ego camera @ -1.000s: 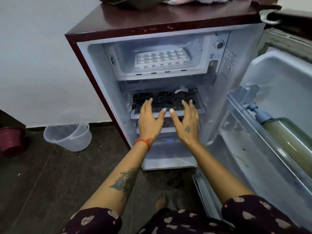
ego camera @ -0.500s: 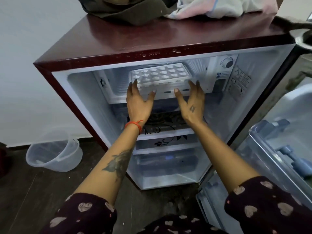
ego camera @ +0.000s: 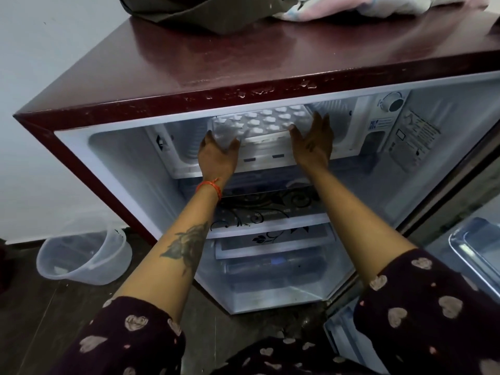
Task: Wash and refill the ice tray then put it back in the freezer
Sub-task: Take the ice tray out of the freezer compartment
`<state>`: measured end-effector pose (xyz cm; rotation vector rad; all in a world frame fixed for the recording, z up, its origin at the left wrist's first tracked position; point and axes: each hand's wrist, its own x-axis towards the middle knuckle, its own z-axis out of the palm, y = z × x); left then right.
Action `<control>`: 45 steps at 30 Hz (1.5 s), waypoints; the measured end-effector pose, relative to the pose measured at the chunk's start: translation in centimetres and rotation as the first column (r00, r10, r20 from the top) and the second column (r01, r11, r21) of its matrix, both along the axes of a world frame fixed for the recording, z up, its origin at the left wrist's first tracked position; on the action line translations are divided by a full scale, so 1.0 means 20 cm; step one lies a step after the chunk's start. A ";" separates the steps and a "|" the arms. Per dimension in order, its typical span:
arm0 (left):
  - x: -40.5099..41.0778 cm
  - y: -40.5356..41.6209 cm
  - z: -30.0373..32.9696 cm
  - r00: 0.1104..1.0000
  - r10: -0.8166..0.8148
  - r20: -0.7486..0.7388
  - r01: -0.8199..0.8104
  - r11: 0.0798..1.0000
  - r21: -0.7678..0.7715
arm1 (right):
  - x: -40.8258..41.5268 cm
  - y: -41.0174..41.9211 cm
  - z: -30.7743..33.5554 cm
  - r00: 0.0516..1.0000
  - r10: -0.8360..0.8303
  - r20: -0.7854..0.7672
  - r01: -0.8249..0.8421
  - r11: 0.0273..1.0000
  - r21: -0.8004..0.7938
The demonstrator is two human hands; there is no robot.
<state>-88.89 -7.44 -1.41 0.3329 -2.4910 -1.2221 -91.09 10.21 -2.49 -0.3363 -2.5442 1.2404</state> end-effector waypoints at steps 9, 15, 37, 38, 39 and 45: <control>0.02 0.00 0.02 0.996 0.086 -0.012 -0.084 0.993 0.088 | -0.02 0.01 0.01 0.999 -0.031 -0.024 0.028 0.994 -0.109; 0.10 0.01 0.03 0.987 0.159 0.021 -0.159 0.960 0.230 | 0.07 0.02 0.02 0.994 -0.093 -0.058 0.082 0.983 -0.164; 0.99 0.19 0.05 0.964 0.265 0.007 -0.255 0.921 0.293 | 0.95 0.15 0.09 0.992 -0.108 -0.070 0.083 0.951 -0.299; 1.04 0.20 0.05 0.963 0.268 0.014 -0.260 0.918 0.299 | 0.99 0.16 0.09 0.992 -0.109 -0.058 0.087 0.948 -0.306; 1.09 0.20 0.04 0.961 0.275 0.022 -0.269 0.915 0.302 | 1.03 0.16 0.07 0.993 -0.111 -0.043 0.092 0.946 -0.312; 1.37 0.20 0.01 0.948 0.312 0.069 -0.319 0.908 0.273 | 1.25 0.15 0.03 0.994 -0.106 0.036 0.111 0.918 -0.381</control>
